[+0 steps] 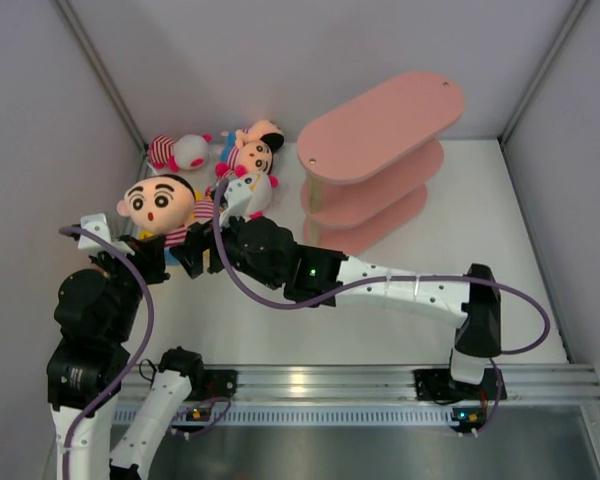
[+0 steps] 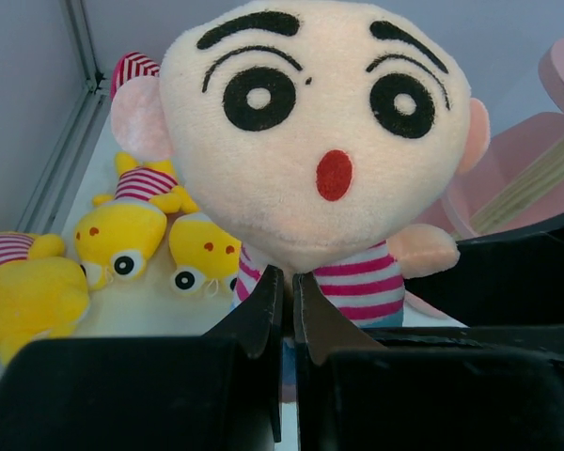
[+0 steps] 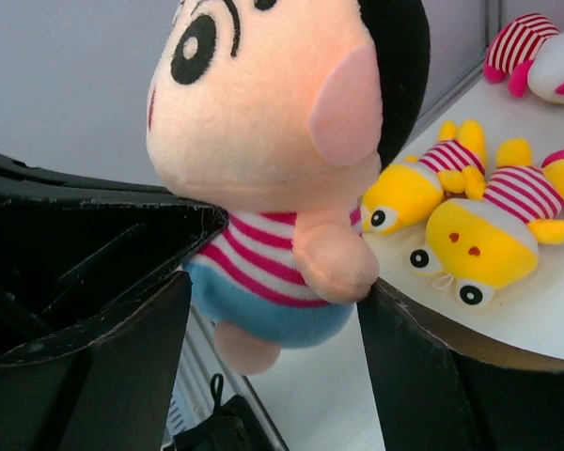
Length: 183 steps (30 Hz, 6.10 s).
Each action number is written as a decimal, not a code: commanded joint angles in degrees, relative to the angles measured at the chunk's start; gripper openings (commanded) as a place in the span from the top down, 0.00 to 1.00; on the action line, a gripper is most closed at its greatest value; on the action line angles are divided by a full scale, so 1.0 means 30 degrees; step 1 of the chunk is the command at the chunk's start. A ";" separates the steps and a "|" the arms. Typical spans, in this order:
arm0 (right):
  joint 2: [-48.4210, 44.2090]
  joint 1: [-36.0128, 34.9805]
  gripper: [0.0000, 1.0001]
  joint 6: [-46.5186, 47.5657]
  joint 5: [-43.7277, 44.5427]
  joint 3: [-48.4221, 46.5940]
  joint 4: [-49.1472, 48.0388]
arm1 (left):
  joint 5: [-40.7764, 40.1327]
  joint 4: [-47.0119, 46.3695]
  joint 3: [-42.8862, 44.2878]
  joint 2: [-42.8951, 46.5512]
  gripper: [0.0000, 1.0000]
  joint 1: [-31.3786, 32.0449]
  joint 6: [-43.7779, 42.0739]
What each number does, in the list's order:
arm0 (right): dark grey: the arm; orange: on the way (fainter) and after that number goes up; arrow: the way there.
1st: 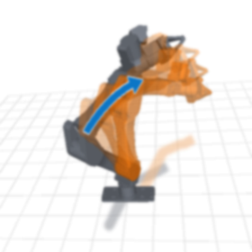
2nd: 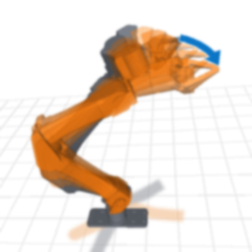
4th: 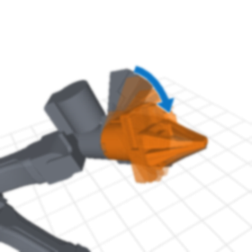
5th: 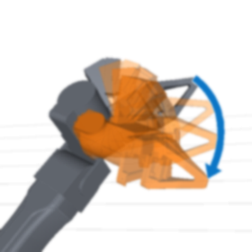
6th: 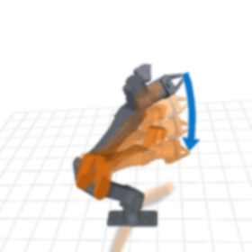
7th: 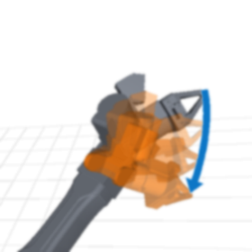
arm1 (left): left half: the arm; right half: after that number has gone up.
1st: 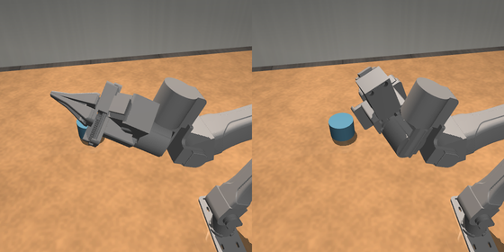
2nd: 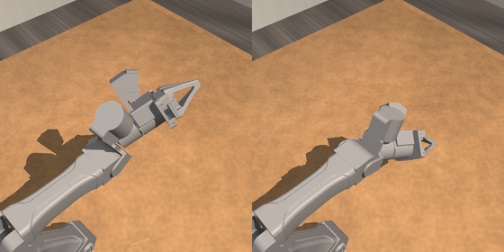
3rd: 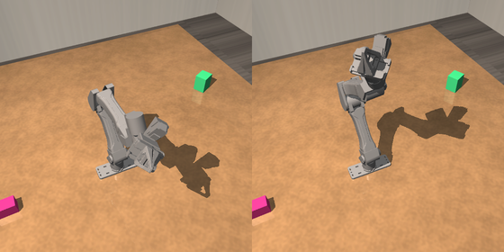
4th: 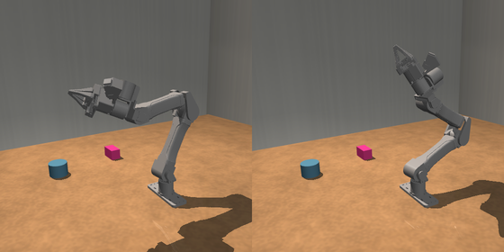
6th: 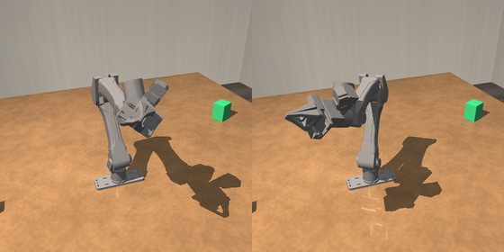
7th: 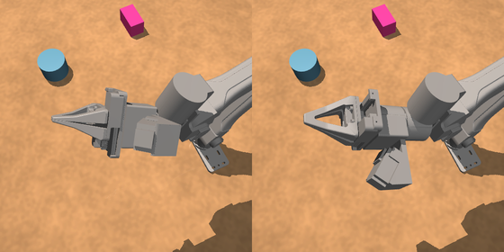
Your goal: Place and organize the stuffed toys onto the shelf
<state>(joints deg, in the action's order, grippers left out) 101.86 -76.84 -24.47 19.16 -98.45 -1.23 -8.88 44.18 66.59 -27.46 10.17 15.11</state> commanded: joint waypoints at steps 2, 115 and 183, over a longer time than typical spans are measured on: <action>0.1346 0.0240 0.41 -0.0543 0.0091 -0.2127 0.0118 | 0.2021 -0.0783 0.0217 0.0306 1.00 -0.0140 0.0498; -1.0925 2.8867 0.26 -0.0047 -1.5435 0.1290 1.0081 | 0.6770 -0.0402 -0.0633 0.1303 0.10 -0.1135 -0.7324; -1.2768 2.2567 0.44 0.4816 -1.4562 0.3078 1.0347 | 0.4811 -0.8889 0.2002 -1.7284 0.27 -0.0463 -0.9636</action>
<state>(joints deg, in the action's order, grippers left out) 66.72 -8.08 -11.46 -24.16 -91.39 34.17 7.99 30.74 68.95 -73.69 7.09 -14.50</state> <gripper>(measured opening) 0.565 0.727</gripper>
